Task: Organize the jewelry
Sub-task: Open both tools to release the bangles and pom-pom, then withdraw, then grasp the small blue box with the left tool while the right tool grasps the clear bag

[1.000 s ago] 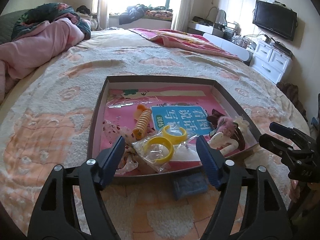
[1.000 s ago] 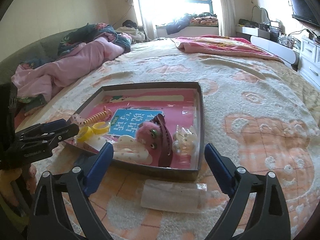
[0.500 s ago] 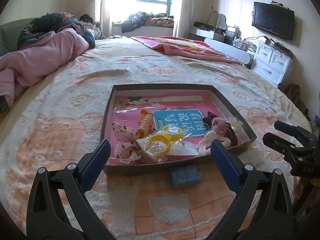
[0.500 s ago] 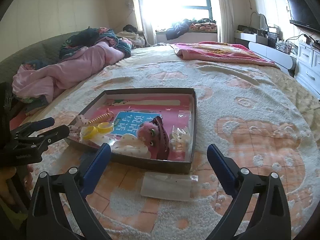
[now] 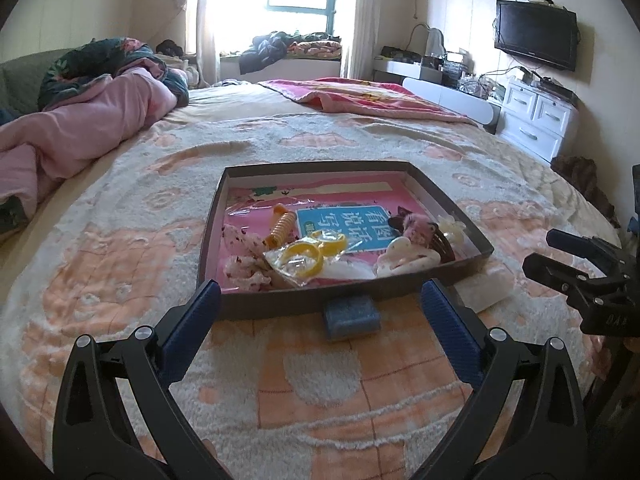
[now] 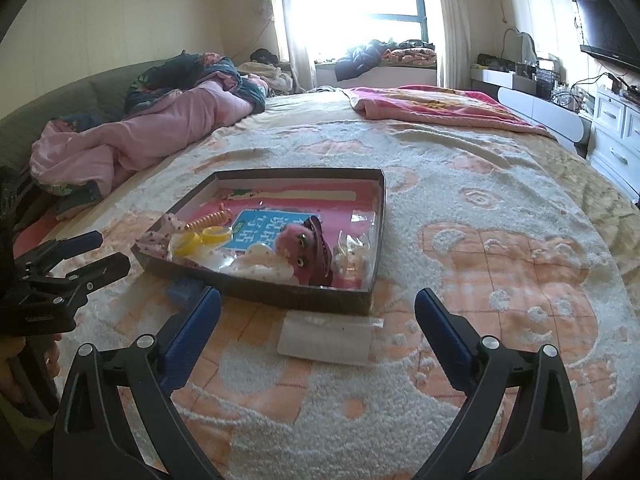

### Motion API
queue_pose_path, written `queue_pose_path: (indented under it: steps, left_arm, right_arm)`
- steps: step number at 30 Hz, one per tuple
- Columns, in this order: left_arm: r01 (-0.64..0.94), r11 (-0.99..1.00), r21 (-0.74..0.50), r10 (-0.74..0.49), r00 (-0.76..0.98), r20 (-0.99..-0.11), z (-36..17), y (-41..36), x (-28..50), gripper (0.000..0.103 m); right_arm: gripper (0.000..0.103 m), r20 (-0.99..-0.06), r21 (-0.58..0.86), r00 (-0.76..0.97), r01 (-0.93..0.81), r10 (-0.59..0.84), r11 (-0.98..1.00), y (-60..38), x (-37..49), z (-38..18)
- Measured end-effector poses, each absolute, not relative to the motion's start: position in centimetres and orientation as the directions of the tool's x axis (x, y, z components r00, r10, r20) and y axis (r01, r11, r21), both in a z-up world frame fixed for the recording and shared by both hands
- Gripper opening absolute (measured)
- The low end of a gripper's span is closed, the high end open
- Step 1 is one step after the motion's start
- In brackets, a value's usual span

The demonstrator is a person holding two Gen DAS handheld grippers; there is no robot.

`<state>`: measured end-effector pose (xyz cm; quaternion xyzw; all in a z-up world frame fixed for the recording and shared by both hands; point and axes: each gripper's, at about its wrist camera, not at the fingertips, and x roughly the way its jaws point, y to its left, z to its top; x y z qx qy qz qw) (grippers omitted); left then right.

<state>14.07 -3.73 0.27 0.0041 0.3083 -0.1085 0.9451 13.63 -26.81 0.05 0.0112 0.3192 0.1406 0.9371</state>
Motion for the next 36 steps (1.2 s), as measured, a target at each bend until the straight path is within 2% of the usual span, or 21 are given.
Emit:
queue_pose_path:
  steps: [13, 36]
  left_arm:
    - [0.217, 0.974, -0.064, -0.212, 0.779, -0.59, -0.4, -3.8, 12.5, 0.092]
    - [0.225, 0.964, -0.141, -0.258, 0.674, -0.692, -5.4, -5.2, 14.3, 0.092]
  right_arm:
    - [0.095, -0.616, 0.09, 0.746, -0.253, 0.253, 0.963, -28.1, 11.6, -1.2]
    - [0.095, -0.684, 0.112, 0.692, -0.21, 0.229, 0.971, -29.5, 13.3, -5.0]
